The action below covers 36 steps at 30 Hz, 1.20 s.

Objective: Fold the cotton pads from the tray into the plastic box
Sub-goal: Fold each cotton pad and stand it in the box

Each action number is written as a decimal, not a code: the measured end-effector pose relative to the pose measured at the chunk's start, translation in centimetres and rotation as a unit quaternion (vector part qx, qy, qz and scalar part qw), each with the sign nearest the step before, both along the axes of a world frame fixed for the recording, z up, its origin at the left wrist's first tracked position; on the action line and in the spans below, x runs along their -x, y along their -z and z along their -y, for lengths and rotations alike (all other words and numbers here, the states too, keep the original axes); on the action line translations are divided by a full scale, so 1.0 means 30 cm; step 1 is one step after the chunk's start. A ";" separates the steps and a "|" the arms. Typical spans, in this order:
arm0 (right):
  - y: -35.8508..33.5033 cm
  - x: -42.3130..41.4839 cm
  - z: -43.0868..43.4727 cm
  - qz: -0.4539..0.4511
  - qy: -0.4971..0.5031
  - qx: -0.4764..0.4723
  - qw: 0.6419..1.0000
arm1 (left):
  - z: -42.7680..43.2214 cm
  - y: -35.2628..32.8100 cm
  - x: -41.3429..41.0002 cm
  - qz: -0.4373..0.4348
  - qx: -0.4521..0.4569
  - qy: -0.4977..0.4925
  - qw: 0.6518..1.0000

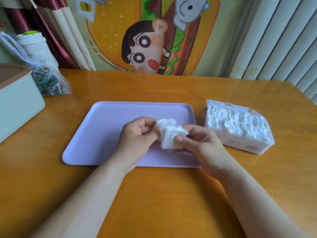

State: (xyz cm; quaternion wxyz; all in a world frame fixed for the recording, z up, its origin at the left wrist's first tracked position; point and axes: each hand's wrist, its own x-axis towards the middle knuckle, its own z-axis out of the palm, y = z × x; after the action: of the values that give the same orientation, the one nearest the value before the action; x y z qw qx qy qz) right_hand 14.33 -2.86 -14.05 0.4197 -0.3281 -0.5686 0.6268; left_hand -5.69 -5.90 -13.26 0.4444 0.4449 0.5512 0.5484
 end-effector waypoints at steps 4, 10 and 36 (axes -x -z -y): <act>0.006 0.002 -0.006 -0.018 0.024 0.035 0.999 | -0.001 0.000 0.002 0.016 0.000 0.052 0.999; 0.002 0.017 -0.004 -0.041 0.074 0.062 0.994 | 0.000 0.008 0.000 0.031 -0.007 0.092 0.995; -0.012 0.019 0.006 -0.033 0.082 0.033 0.996 | -0.018 0.022 0.007 0.035 0.007 -0.014 0.999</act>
State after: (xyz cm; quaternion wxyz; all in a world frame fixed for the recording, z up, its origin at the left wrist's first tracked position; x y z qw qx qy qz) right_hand 13.75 -3.04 -13.71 0.4773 -0.3668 -0.5045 0.6189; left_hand -5.90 -5.36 -13.91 0.4582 0.4146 0.5458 0.5660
